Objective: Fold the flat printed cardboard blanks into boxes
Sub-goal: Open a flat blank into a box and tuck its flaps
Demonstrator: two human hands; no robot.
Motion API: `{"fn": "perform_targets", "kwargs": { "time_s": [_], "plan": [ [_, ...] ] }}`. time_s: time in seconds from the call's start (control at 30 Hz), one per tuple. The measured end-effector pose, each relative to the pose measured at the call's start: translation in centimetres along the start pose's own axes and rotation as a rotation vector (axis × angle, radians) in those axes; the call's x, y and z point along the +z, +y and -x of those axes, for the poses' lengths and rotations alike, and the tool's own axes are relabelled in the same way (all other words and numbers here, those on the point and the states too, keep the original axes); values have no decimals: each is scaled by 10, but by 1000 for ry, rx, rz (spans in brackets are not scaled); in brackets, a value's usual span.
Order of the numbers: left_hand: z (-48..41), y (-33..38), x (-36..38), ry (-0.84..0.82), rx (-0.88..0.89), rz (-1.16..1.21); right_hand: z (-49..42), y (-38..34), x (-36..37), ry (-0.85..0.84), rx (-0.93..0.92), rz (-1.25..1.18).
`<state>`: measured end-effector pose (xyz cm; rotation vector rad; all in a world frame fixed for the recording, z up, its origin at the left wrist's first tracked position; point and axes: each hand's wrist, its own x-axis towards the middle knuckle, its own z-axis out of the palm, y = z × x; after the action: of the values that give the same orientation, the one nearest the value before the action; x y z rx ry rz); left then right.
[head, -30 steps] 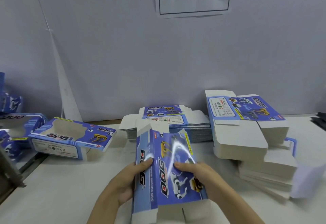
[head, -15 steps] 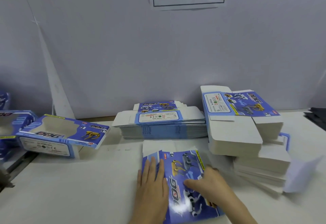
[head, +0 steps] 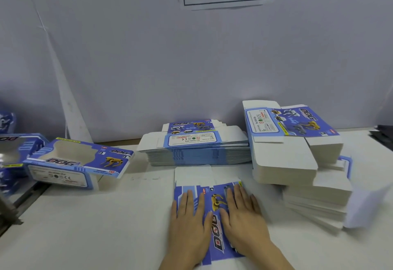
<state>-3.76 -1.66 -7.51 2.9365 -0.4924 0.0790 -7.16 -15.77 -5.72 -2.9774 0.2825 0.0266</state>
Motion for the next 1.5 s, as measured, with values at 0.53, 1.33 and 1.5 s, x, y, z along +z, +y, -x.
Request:
{"fn": "perform_targets", "kwargs": {
  "time_s": [0.53,1.33,1.5],
  "plan": [
    [17,9,-31,-56,-350,352,9,0,-25,28,284,-402],
    [-16,-3,-183,462,221,1352,5,3,-160,-46,-655,-1390],
    [-16,-2,-181,183,236,1440,-6,1,-157,148,-494,-1483]
  ]
}}
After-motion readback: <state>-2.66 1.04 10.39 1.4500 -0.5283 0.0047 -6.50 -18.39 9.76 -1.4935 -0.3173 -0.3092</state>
